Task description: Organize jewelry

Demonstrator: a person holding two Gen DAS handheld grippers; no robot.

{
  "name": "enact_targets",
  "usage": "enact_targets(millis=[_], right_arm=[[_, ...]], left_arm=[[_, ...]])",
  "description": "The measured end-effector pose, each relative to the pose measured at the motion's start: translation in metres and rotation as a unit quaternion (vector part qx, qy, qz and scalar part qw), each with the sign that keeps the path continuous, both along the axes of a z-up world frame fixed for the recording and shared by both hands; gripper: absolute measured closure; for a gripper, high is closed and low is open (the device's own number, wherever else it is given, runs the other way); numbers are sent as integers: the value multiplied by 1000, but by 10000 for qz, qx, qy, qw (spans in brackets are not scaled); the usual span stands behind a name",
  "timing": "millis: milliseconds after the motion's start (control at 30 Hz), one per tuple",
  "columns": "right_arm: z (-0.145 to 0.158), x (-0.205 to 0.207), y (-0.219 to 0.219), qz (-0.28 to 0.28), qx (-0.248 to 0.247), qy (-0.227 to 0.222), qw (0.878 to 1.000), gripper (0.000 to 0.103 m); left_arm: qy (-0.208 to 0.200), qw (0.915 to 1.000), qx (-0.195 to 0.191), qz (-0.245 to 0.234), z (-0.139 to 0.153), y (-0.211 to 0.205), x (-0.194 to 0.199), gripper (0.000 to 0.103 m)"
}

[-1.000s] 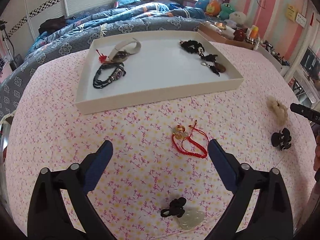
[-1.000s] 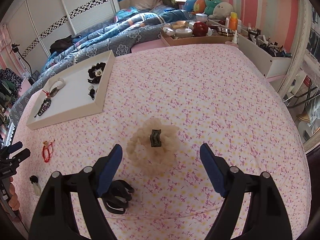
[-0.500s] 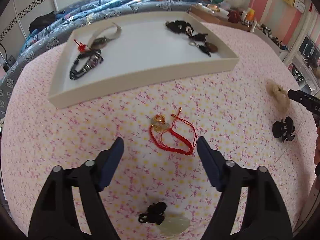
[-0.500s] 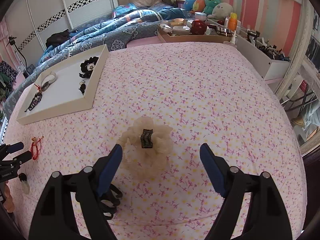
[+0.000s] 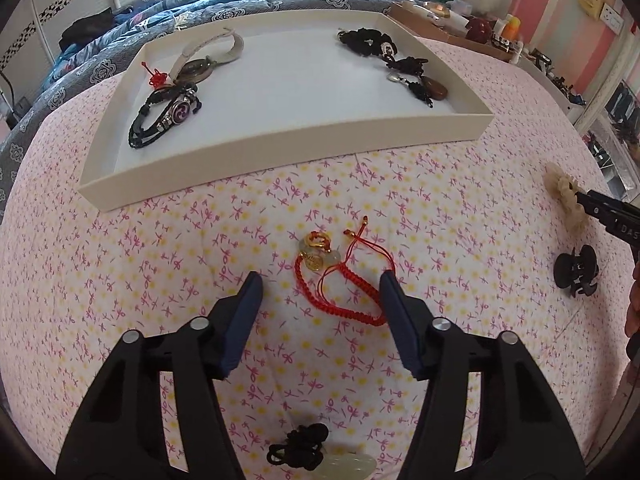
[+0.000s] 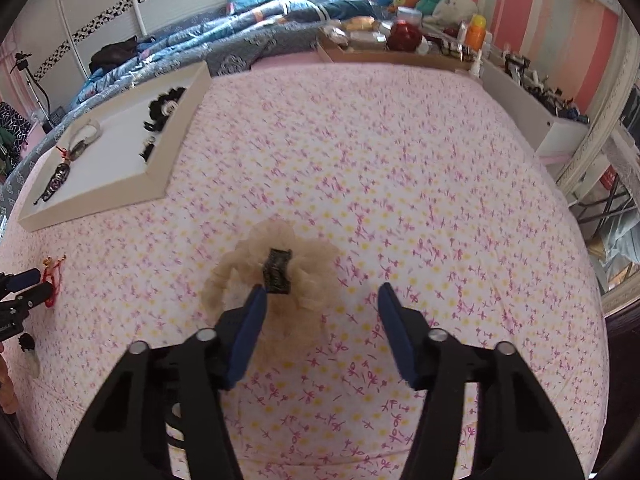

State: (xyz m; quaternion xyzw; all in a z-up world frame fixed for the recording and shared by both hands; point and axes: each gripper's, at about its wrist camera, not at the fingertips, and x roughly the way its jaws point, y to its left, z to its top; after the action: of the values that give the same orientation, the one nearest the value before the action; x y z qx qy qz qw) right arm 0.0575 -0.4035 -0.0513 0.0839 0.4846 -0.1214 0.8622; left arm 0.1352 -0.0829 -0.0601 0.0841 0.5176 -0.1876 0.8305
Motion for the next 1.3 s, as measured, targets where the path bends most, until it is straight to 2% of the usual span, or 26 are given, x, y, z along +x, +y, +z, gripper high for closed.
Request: enact_targets(millis=[167,267,433,633,900,1300], right_arm=[[-8,1,0,25,12,76,10000,55],[-9,1,1,63,-4,92,9999,63],[-7,2,6,152,-73,88,9998,75],[-5,3,9,201,-204,87,9996,84],[-5,1,6,155,-151,24,9998,84],[-7,-1,5,140,-18,-59,9999,84]], left_arm=[[-42,10000,22,-38,0,1,1,59],[-120,9999,75,-10,0,6,0,73],[21,9999,-112,68,1,19,7,100],[-13,9999,-163,12,0,20,8,103],[63,9990,-437,8,5,28,10,103],[299,9977,-605,99,0,34,19,103]])
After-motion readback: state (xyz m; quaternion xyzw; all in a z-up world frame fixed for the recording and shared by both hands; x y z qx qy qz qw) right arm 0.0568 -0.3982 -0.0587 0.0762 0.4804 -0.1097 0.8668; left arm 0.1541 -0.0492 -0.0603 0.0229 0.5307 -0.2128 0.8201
